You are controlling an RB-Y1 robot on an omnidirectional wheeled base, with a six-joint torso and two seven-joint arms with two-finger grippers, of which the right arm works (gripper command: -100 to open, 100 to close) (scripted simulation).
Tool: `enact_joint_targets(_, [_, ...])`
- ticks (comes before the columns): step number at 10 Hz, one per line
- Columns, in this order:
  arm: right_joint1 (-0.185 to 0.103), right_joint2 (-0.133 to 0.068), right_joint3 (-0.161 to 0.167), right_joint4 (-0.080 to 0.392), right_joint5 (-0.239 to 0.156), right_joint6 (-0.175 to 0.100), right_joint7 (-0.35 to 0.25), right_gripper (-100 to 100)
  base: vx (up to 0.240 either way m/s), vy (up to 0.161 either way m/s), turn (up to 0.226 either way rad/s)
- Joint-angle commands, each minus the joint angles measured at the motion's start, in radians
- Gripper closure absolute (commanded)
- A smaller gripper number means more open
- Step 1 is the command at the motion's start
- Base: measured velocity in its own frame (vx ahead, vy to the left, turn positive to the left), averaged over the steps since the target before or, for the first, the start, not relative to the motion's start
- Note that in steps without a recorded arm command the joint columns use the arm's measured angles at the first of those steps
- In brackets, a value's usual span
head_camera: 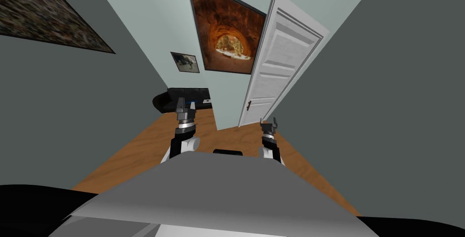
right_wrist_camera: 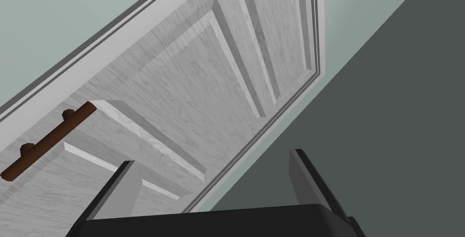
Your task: Pull the door open
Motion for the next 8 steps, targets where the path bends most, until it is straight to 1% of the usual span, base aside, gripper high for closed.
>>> enact_joint_targets(1, [-0.008,-0.004,-0.001,0.037,-0.011,-0.013,-0.036,-100,0.066,-0.101,0.187])
enact_joint_targets(8, [-0.039,-0.013,-0.003,0.182,-0.056,-0.056,-0.181,-100,0.054,-0.099,0.195])
